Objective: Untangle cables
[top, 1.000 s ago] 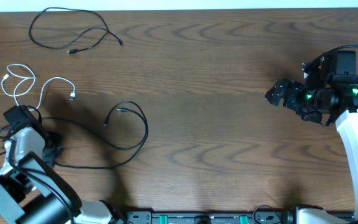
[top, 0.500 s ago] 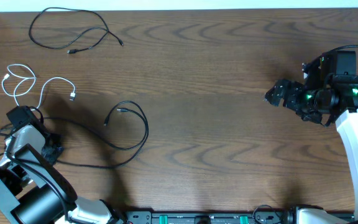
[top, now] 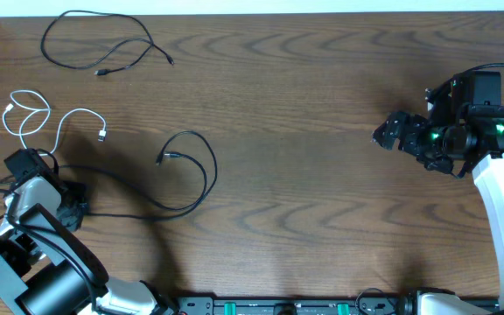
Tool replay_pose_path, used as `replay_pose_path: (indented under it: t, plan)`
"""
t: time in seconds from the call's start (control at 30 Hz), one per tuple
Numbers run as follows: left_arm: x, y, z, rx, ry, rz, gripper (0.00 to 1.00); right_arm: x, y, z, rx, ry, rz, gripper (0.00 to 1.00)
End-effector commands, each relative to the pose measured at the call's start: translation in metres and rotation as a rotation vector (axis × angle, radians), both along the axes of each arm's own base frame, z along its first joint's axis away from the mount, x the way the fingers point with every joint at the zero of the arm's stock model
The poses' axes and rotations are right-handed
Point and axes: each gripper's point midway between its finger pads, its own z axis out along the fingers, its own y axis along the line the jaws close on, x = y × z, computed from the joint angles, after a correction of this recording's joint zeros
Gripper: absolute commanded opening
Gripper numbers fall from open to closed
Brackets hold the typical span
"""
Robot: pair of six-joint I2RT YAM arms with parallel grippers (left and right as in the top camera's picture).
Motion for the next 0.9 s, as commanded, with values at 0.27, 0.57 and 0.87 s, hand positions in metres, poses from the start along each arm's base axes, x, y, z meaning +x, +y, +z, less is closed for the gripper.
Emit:
replay_pose_path:
  t: [0.27,0.57,0.87]
  plan:
    - [0.015,-0.03,-0.013,-0.162,-0.081,-0.051,0.44,-0.002,0.001,-0.002,-0.012,0.005,0.014,0.99]
    - [0.041,-0.019,0.04,-0.086,-0.233,-0.091,0.48,-0.002,0.001,-0.002,-0.012,0.007,0.014,0.99]
    - [0.078,-0.058,0.094,-0.15,-0.493,-0.329,0.49,0.002,0.001,-0.001,-0.012,-0.013,0.014,0.99]
